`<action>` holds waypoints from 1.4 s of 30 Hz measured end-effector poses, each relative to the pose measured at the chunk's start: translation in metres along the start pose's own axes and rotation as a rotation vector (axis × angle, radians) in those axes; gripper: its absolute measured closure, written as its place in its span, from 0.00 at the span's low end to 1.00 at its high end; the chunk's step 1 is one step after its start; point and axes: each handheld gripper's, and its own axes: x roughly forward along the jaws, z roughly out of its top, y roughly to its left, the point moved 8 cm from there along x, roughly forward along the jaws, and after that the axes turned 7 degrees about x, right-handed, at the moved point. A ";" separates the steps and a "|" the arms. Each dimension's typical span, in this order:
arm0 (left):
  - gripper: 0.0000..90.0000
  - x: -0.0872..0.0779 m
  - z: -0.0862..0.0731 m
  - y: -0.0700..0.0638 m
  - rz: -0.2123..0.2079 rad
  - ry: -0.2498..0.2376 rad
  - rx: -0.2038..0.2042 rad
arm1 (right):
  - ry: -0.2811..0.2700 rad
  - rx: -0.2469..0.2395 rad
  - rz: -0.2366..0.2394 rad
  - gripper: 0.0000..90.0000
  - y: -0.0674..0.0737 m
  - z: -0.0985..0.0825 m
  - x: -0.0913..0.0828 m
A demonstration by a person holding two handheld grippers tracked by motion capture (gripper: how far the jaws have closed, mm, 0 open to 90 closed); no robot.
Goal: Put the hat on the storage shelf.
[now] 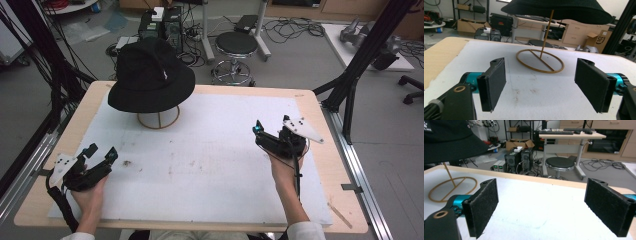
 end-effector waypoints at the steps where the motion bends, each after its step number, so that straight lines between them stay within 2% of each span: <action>1: 0.28 0.000 0.000 0.000 0.001 0.000 -0.003 | -0.021 0.008 -0.012 0.12 -0.001 -0.001 -0.004; 4: 0.28 0.000 -0.001 0.000 -0.001 0.003 0.002 | -0.016 0.004 -0.045 0.12 -0.006 -0.010 -0.008; 13: 0.28 0.001 -0.001 -0.003 -0.013 0.005 0.008 | 0.031 0.068 -0.080 0.12 -0.023 -0.035 -0.014; 17: 0.28 0.001 -0.001 -0.003 -0.013 0.004 0.010 | 0.019 0.061 -0.101 0.12 -0.029 -0.045 -0.016; 22: 0.28 0.001 -0.001 -0.003 -0.012 0.005 0.009 | -0.023 0.049 -0.131 0.12 -0.035 -0.056 -0.022; 30: 0.28 0.001 -0.002 -0.003 -0.011 0.009 0.014 | -0.041 0.040 -0.167 0.12 -0.045 -0.080 -0.026; 32: 0.28 0.001 -0.002 -0.003 -0.011 0.009 0.014 | -0.037 0.053 -0.164 0.12 -0.045 -0.085 -0.027; 33: 0.28 0.001 -0.002 -0.003 -0.011 0.009 0.014 | -0.039 0.044 -0.165 0.12 -0.047 -0.086 -0.026; 35: 0.28 0.001 -0.002 -0.003 -0.011 0.009 0.014 | -0.033 0.059 -0.161 0.12 -0.047 -0.088 -0.026; 42: 0.28 0.002 -0.002 -0.003 -0.015 0.010 0.012 | -0.049 0.061 -0.159 0.12 -0.050 -0.087 -0.025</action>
